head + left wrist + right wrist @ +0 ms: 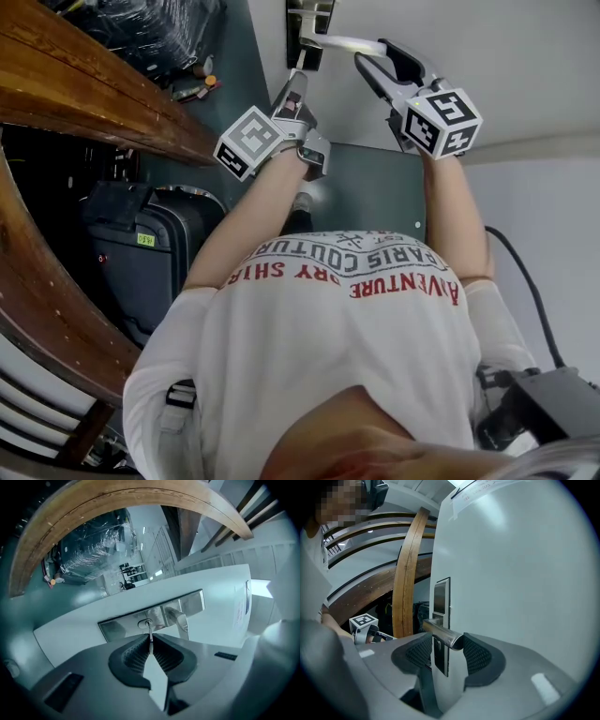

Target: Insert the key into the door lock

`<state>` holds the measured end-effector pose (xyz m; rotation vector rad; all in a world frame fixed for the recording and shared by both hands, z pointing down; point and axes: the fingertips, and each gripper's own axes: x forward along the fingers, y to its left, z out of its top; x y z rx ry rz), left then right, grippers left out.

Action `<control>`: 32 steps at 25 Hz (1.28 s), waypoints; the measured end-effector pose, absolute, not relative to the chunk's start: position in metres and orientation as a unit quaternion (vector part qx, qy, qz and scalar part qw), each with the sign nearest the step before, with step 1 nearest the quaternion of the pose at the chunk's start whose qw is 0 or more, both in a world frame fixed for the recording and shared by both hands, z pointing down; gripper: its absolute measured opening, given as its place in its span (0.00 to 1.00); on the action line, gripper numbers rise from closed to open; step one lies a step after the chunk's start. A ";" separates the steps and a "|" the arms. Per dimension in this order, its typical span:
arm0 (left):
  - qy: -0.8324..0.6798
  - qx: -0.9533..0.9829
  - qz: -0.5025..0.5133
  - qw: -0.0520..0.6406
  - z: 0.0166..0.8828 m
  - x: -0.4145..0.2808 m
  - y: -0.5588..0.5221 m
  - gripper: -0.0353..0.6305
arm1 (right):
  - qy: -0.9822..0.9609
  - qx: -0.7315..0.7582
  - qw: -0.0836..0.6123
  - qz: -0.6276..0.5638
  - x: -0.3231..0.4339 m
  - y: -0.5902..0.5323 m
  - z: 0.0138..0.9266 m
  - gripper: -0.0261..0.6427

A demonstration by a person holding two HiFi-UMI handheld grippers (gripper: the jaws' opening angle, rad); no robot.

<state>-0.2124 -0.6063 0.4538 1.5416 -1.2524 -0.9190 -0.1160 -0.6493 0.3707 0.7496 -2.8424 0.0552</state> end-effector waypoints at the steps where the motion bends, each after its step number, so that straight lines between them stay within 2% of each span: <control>1: -0.508 0.621 -0.381 0.460 0.454 -0.212 -0.608 0.09 | -0.962 0.253 0.100 0.019 -0.116 -0.649 0.370 0.33; 32: -0.490 0.552 -0.468 0.485 0.457 -0.213 -0.645 0.09 | -0.964 0.247 0.100 0.021 -0.117 -0.643 0.370 0.32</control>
